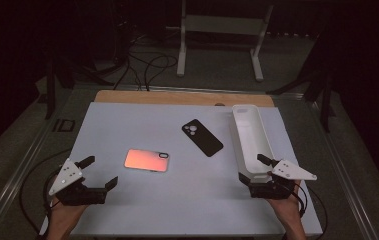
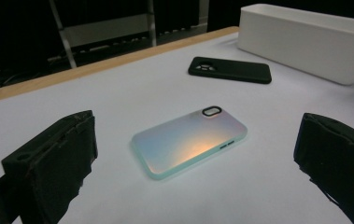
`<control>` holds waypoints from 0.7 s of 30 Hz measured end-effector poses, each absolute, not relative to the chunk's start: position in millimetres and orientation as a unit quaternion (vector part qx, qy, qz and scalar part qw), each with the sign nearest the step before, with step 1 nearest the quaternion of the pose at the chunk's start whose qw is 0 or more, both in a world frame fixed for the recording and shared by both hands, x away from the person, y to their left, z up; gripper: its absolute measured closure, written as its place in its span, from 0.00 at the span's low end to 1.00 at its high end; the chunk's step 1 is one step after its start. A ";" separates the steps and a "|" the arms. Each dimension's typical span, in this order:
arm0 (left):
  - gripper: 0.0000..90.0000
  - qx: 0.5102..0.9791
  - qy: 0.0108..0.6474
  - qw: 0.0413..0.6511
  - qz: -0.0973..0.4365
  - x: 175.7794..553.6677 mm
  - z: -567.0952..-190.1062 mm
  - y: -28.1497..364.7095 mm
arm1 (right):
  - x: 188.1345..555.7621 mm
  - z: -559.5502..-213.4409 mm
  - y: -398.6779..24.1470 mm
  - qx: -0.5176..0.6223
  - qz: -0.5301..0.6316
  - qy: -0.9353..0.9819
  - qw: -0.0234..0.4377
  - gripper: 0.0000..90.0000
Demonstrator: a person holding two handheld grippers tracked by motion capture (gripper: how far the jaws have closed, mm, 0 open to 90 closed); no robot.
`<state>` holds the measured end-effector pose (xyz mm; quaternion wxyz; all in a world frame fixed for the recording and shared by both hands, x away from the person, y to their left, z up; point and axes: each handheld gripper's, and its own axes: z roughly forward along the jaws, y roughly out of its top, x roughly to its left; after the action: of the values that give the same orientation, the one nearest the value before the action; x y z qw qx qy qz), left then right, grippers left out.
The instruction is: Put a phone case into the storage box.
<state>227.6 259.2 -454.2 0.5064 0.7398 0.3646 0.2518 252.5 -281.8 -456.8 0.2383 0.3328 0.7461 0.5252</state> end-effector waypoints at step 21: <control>0.00 0.744 0.365 0.501 0.247 229.4 -449.6 254.4 | 255.3 -460.4 -278.6 0.336 0.521 0.750 0.231 0.08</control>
<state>229.4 254.4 -449.6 0.5015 0.7444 0.3654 0.2468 255.3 -278.6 -460.4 0.2306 0.3358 0.7501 0.5209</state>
